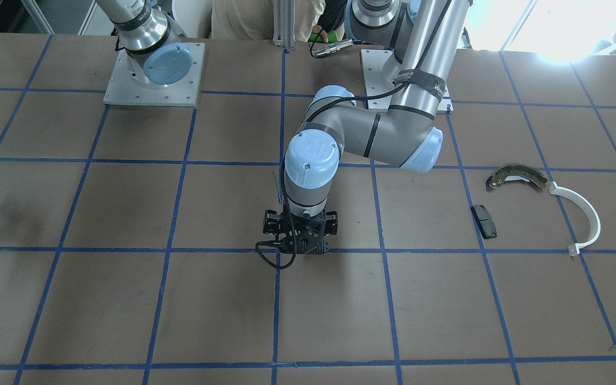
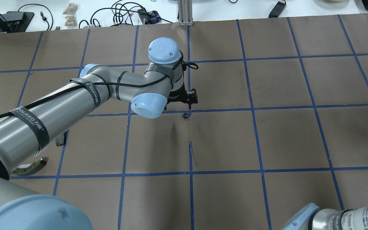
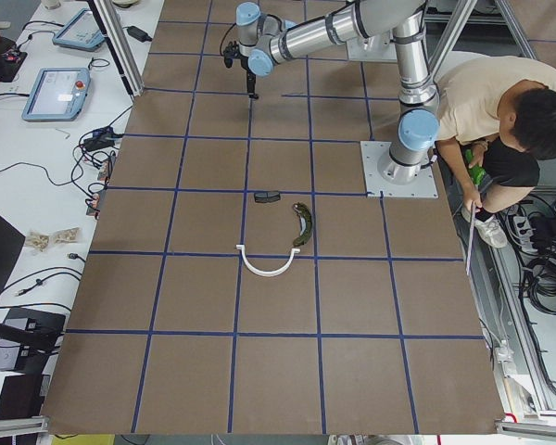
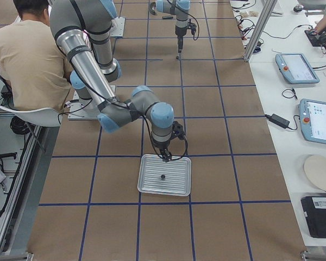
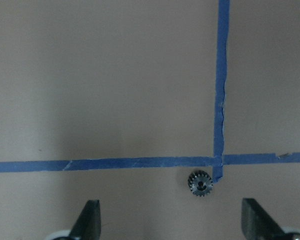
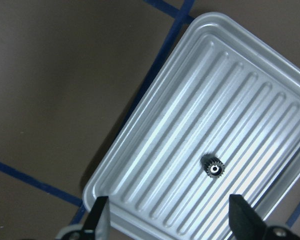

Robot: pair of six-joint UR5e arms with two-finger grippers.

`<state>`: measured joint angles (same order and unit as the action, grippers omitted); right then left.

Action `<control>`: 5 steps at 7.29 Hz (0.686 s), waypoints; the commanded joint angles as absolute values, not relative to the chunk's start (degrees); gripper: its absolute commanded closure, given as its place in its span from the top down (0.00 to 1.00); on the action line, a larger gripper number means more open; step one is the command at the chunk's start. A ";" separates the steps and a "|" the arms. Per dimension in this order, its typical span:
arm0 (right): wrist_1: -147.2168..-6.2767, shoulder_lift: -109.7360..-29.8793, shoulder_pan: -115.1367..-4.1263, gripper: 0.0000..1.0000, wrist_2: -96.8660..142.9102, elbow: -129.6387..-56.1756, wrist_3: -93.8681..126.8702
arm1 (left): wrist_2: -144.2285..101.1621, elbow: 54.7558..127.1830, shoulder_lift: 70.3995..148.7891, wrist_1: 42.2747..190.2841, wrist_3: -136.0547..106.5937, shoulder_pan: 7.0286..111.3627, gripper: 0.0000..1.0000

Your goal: Place bearing gear from tray to pile

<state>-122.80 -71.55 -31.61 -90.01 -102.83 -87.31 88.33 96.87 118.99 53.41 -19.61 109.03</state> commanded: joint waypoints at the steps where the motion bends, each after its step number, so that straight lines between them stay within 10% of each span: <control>1: -130.67 -62.78 -26.73 0.83 -85.88 -102.22 -96.03 | 88.33 96.77 122.24 50.10 -22.67 110.38 1.00; 5: -130.69 -62.22 -26.72 0.63 -84.30 -101.87 -96.33 | 88.24 97.55 123.22 50.18 -24.87 111.36 0.65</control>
